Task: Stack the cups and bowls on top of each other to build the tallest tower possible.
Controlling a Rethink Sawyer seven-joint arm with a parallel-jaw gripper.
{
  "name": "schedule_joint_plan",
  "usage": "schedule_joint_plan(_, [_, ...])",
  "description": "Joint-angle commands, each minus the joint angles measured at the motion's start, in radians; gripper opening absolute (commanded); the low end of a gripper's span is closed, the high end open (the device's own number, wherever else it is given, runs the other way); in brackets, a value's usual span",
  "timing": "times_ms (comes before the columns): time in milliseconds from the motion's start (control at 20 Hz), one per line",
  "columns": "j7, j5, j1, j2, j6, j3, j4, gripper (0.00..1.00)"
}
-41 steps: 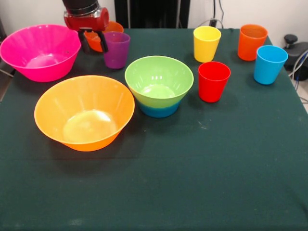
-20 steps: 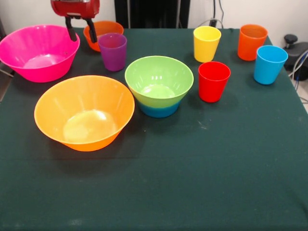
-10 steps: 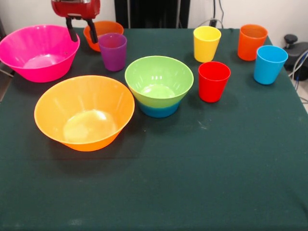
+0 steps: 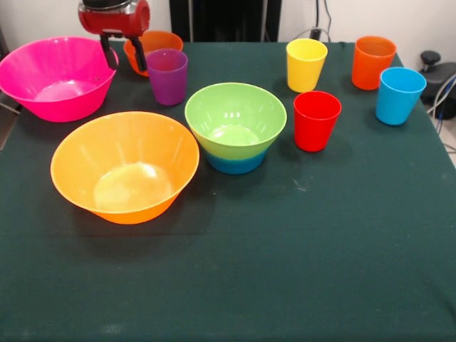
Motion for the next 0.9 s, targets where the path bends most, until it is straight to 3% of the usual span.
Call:
schedule_joint_plan(50, [-0.163,-0.096,0.028,0.082,0.060,0.008,-0.104,1.00])
schedule_joint_plan(900, [-0.193,-0.129,0.005,0.106,0.057,0.016,-0.131,1.00])
